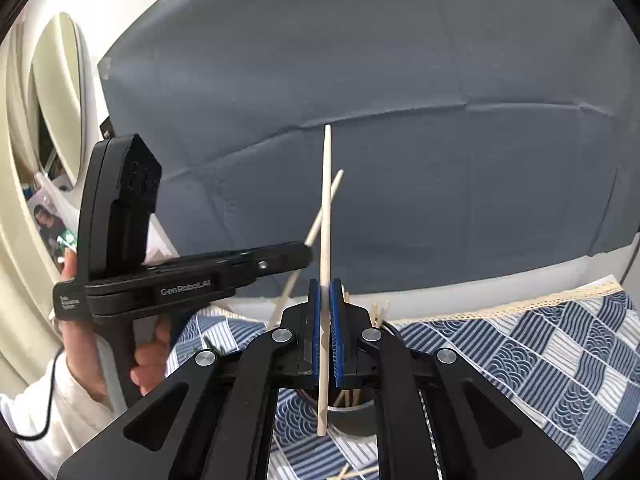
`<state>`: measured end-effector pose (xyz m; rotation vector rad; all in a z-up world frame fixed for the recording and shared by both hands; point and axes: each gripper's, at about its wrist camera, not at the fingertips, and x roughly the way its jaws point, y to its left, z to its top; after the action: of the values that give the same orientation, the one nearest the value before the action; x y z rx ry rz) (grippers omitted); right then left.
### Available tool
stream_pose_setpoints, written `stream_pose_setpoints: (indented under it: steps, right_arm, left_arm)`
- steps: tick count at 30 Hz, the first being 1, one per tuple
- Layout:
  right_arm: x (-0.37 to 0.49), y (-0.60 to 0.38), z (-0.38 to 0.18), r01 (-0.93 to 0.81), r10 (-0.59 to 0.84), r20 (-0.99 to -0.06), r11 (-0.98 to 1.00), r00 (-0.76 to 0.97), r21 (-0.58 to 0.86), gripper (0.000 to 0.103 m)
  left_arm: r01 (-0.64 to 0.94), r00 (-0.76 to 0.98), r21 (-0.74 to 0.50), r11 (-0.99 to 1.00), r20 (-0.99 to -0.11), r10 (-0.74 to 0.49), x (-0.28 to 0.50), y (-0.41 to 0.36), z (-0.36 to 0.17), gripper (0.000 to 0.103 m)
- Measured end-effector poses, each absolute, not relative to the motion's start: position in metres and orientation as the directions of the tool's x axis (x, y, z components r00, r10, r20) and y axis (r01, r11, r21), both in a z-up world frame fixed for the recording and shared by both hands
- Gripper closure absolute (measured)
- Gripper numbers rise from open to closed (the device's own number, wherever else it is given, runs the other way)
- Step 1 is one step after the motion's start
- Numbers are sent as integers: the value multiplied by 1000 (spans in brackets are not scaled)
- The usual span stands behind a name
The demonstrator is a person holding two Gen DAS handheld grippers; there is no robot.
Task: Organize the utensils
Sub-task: 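Lower both sticks into the black cup and open both grippers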
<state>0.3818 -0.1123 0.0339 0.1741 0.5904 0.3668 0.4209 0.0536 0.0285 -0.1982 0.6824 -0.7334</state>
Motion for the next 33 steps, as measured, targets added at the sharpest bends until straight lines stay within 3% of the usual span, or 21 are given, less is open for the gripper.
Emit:
stream_pose_setpoints:
  steps: [9, 30, 33]
  right_arm:
    - [402, -122, 3, -224, 362, -492, 921, 791, 318, 98]
    - [397, -121, -38, -139, 283, -609, 952, 741, 273, 95]
    - [391, -123, -33, -134, 271, -613, 956, 742, 261, 94]
  left_arm:
    - [568, 545, -436, 698, -436, -716, 451, 50, 4, 98]
    - [610, 520, -344, 714, -506, -688, 433, 41, -25, 98]
    - [601, 530, -329, 728, -517, -672, 427, 45, -22, 90]
